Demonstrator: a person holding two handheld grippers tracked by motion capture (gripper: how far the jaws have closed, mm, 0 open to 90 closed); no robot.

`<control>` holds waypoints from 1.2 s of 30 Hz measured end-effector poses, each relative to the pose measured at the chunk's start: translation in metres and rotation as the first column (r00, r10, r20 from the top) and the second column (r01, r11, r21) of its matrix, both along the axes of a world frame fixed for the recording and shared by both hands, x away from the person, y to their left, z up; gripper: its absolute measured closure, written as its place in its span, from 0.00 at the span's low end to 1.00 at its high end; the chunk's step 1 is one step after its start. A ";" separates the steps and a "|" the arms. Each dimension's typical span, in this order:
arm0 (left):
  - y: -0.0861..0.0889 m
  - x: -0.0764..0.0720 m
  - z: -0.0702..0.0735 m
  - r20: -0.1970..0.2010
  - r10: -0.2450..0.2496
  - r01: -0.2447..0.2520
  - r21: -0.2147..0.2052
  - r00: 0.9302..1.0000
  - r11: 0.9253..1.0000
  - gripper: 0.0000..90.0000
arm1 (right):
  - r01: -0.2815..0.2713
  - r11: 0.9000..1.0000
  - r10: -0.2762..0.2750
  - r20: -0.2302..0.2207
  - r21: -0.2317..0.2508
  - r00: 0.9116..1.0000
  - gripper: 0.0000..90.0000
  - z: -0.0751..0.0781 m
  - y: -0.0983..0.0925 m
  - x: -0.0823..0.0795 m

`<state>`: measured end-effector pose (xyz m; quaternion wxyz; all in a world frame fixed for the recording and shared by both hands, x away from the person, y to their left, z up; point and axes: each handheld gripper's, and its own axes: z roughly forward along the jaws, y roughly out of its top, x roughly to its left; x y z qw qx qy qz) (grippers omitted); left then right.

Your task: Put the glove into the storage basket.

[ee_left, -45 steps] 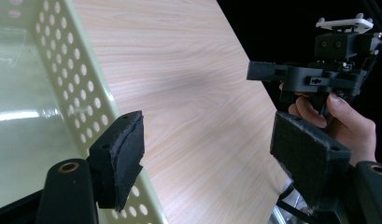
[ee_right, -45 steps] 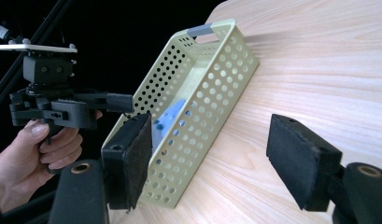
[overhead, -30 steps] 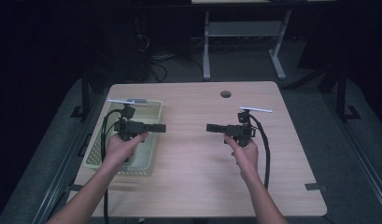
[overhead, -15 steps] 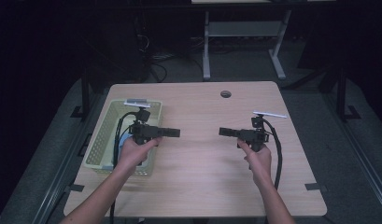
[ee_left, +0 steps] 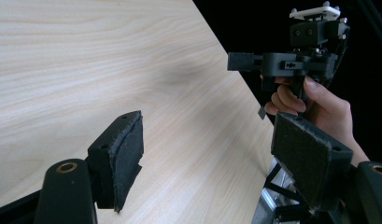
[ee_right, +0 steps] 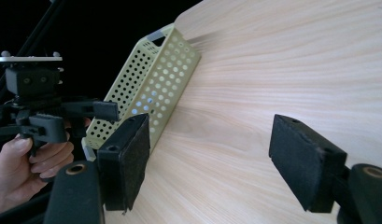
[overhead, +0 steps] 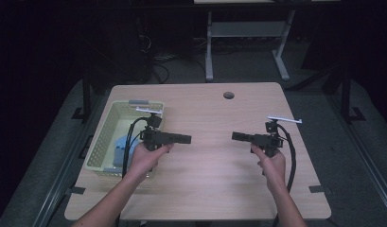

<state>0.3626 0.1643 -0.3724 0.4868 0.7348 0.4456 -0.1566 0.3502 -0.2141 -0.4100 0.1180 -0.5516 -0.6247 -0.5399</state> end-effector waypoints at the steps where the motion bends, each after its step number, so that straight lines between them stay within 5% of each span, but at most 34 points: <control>1: -0.002 0.000 -0.001 0.004 -0.001 0.001 0.001 1.000 1.000 0.28 | 0.008 1.000 -0.008 -0.003 0.005 1.000 0.32 -0.002 -0.002 -0.001; 7: -0.011 -0.004 -0.006 0.002 -0.017 0.017 -0.015 1.000 1.000 0.28 | 0.027 0.999 -0.026 -0.023 0.035 0.999 0.32 -0.011 -0.019 -0.008; 20: -0.029 -0.010 -0.025 -0.004 -0.040 0.039 -0.036 0.999 0.999 0.28 | 0.065 0.998 -0.064 -0.050 0.010 0.997 0.31 -0.028 -0.046 -0.019; 36: -0.054 -0.020 -0.047 0.000 -0.079 0.079 -0.016 0.997 0.997 0.28 | 0.093 0.995 -0.090 -0.075 0.033 0.993 0.31 -0.051 -0.077 -0.044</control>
